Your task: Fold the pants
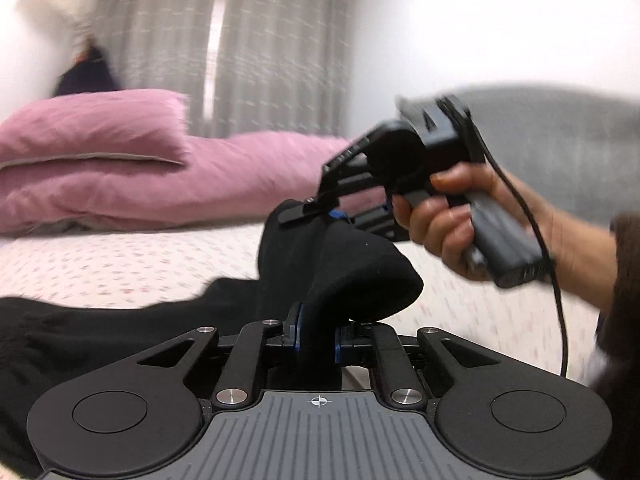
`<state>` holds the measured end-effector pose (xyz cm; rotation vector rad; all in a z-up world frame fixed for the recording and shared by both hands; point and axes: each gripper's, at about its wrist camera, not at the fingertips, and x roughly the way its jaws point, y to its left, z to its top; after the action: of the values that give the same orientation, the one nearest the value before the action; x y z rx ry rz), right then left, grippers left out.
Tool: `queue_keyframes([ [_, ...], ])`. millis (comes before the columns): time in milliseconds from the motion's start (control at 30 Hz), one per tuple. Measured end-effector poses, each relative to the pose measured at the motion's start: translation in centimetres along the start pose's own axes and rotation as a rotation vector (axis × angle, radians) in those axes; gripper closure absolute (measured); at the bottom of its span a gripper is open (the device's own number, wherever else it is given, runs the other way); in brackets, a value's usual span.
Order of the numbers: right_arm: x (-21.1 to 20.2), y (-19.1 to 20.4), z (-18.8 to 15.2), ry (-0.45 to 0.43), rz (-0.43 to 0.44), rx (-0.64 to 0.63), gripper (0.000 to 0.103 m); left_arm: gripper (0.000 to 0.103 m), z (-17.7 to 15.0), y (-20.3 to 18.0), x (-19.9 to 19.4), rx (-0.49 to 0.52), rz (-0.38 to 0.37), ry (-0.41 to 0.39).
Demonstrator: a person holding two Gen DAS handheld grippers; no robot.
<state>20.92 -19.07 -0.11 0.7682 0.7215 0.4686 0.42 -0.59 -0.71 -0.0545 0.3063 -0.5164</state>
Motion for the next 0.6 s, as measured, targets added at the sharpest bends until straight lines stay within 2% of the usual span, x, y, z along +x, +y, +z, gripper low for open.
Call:
queue_keyframes([
  [200,5.7,5.9,-0.7,0.054,0.018,-0.097,0.091,0.091,1.1,6.8,-3.0,-0.296,0.096,-0.070],
  [400,11.9,10.5,-2.7,0.117,0.026,-0.152,0.091,0.092,0.7,12.7,-5.4,-0.513,0.198,-0.113],
  [600,17.4,14.1,-5.0,0.178,0.018,-0.194,0.091,0.091,0.0,17.0,-6.8,-0.727,0.303,-0.160],
])
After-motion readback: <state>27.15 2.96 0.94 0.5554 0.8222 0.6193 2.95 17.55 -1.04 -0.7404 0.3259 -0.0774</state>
